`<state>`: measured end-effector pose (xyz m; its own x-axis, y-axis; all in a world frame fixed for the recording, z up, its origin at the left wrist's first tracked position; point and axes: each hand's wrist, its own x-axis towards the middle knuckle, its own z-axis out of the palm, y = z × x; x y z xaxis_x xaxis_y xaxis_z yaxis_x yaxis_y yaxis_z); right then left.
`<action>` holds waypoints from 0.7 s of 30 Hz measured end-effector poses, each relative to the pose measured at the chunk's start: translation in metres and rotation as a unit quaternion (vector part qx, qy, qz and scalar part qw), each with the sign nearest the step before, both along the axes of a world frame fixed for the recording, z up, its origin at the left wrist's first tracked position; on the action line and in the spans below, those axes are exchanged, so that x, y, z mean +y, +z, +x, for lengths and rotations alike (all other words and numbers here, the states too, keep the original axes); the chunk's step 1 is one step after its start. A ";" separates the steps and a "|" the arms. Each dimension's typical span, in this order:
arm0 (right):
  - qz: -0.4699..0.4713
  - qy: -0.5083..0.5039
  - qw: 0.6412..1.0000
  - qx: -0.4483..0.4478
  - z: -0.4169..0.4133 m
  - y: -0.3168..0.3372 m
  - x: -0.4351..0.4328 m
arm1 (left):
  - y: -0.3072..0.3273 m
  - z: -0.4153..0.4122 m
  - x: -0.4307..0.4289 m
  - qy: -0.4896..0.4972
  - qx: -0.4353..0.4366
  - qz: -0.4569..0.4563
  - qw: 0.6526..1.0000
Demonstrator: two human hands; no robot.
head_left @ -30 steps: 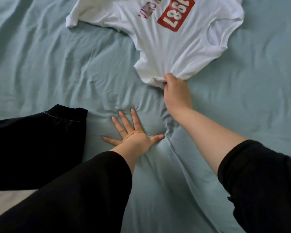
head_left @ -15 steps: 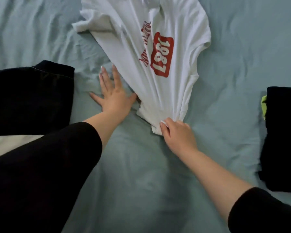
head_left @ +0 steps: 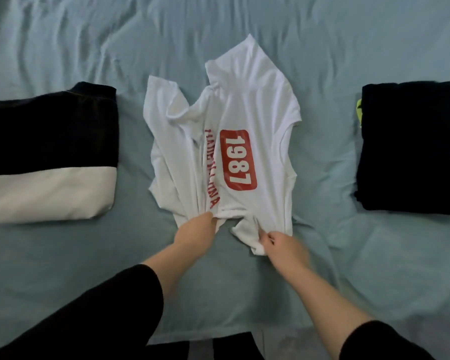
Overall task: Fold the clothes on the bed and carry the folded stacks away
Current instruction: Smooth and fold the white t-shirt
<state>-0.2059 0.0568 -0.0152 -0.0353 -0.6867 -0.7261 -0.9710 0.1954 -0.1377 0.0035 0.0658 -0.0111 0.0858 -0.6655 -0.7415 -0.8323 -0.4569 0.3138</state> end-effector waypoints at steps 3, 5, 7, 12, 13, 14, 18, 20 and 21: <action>0.036 0.006 0.999 0.035 -0.031 0.010 0.022 | 0.012 -0.027 0.029 0.004 0.061 -0.010 0.998; 0.018 -0.002 0.999 0.048 -0.047 0.013 0.028 | 0.015 -0.023 0.022 -0.049 0.026 -0.078 0.995; -0.006 -0.030 0.999 0.033 -0.054 0.013 0.024 | 0.015 -0.007 -0.002 -0.113 -0.024 -0.168 0.979; -0.117 -0.132 0.984 -0.037 -0.040 0.003 0.014 | -0.007 0.037 -0.061 -0.205 -0.150 -0.130 0.958; -0.147 -0.163 0.975 -0.043 -0.034 0.001 0.013 | -0.011 0.042 -0.065 -0.208 -0.153 -0.101 0.961; -0.172 -0.199 0.964 -0.045 -0.028 0.000 0.011 | -0.014 0.044 -0.067 -0.213 -0.161 -0.085 0.960; -0.162 -0.289 0.942 -0.052 -0.012 -0.004 -0.002 | -0.013 0.024 -0.057 -0.195 -0.165 -0.120 0.959; -0.144 -0.282 0.947 -0.054 -0.010 -0.004 -0.007 | -0.014 0.003 -0.040 -0.114 -0.068 -0.092 0.987; -0.145 -0.275 0.949 -0.058 -0.011 -0.002 -0.008 | -0.014 -0.008 -0.028 -0.051 -0.006 -0.060 0.997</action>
<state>-0.2171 0.0485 -0.0173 -0.3780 -0.7585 -0.5308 -0.7078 0.6064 -0.3624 -0.0049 0.0382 -0.0247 0.0217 -0.7554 -0.6549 -0.8762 -0.3298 0.3514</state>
